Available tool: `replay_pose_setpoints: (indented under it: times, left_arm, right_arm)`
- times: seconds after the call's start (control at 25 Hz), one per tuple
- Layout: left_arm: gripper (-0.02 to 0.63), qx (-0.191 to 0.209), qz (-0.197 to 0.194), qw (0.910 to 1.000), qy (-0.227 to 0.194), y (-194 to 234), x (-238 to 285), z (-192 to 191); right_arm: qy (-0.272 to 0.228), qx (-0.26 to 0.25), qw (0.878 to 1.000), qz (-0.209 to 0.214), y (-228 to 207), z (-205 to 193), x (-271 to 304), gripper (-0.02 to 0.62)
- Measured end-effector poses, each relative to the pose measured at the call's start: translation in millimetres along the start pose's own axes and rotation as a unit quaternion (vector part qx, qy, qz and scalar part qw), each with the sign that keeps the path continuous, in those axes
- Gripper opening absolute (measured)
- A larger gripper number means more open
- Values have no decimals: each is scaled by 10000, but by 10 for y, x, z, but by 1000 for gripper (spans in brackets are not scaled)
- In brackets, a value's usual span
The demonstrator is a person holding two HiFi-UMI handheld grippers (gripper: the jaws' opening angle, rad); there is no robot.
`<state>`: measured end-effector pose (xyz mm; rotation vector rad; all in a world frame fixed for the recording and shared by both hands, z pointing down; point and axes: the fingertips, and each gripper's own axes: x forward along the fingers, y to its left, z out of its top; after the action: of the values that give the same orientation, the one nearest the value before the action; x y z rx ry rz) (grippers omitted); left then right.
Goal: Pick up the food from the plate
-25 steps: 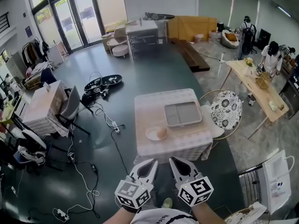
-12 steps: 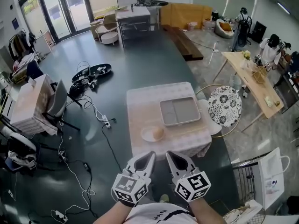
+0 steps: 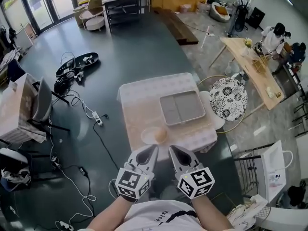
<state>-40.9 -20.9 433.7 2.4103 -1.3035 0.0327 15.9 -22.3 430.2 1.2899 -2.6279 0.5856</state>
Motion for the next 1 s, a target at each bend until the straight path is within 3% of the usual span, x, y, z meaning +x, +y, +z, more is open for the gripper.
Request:
replay_pose_setpoints:
  times: [0.36,0.8,1.0]
  left_arm:
    - [6,-121,-120,9993,319,377,393,-320]
    - [6,-291,-75,9978,599,732,839,-710]
    - [6,-201,-55,9967,786,895,1026,-931]
  right_arm:
    - [399,231,9980,-433,-400,-442,440,15]
    - [956,588,9924,-509,-878,-1119,971,19]
    - [1238,698,9885,-515,-1026,-1403,1187,95]
